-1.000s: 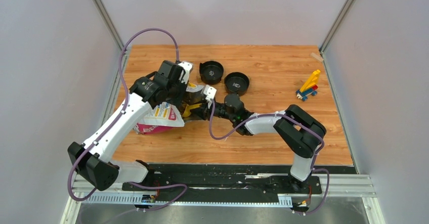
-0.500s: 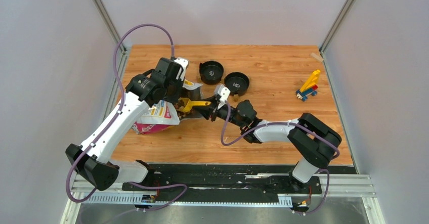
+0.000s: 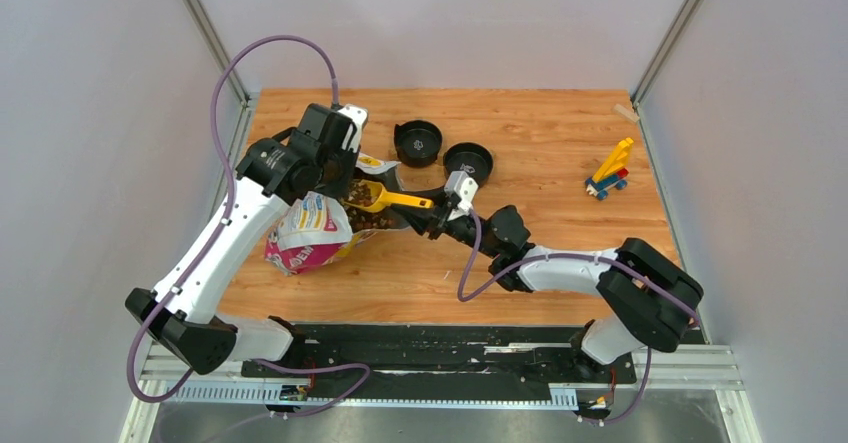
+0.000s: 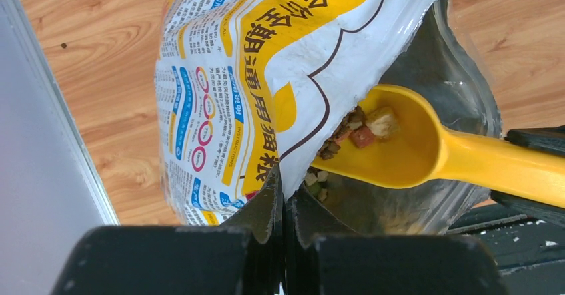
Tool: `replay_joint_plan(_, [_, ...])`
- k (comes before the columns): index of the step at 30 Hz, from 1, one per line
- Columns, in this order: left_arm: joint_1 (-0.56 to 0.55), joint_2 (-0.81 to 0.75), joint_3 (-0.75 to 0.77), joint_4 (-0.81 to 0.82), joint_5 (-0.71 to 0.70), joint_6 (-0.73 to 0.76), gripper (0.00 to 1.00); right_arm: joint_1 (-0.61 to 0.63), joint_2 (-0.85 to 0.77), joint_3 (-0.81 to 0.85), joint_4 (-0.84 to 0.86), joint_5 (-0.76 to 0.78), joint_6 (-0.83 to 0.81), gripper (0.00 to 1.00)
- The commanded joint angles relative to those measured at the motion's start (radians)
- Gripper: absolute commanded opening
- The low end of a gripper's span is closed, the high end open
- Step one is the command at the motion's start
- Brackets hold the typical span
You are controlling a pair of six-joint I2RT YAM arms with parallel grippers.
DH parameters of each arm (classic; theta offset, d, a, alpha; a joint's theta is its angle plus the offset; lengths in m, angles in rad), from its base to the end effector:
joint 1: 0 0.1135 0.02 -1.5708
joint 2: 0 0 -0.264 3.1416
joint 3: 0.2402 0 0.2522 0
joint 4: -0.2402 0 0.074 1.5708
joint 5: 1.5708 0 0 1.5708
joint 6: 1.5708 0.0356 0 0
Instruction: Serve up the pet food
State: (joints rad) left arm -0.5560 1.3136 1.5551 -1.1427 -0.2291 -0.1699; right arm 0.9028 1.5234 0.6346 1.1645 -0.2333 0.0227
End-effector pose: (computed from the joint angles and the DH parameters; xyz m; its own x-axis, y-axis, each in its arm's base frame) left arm 0.2113 -0.1218 0.4005 -0.7230 0.2554 -0.6418 0.2760 0.9586 0.0706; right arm 0.1874 0.2508 0.2544 0.1481 0.2234 -0.9634 -0.9052 0.4230 -0.0411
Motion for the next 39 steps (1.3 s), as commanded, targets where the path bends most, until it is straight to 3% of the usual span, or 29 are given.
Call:
replay_joint_plan(1, [-0.01,-0.02,0.113,0.06,0.03,-0.009,0.0,0.007,-0.102,-0.025,0.076,0.023,-0.014,0.0])
replay_joint_plan(10, [-0.003,-0.008,0.117,0.051,-0.006,-0.004,0.0,0.007,-0.246,-0.074,0.004,0.057,-0.018,0.0])
replay_joint_plan(15, [0.073,-0.009,0.139,0.058,0.035,-0.044,0.0,0.006,-0.312,-0.087,-0.06,0.056,-0.045,0.0])
replay_joint_plan(28, [0.176,-0.012,0.167,0.126,0.121,-0.074,0.0,-0.034,-0.329,-0.058,-0.091,0.056,0.038,0.0])
replay_joint_plan(39, [0.236,0.016,0.182,0.179,0.22,-0.095,0.0,-0.058,-0.386,-0.005,-0.172,0.022,-0.018,0.0])
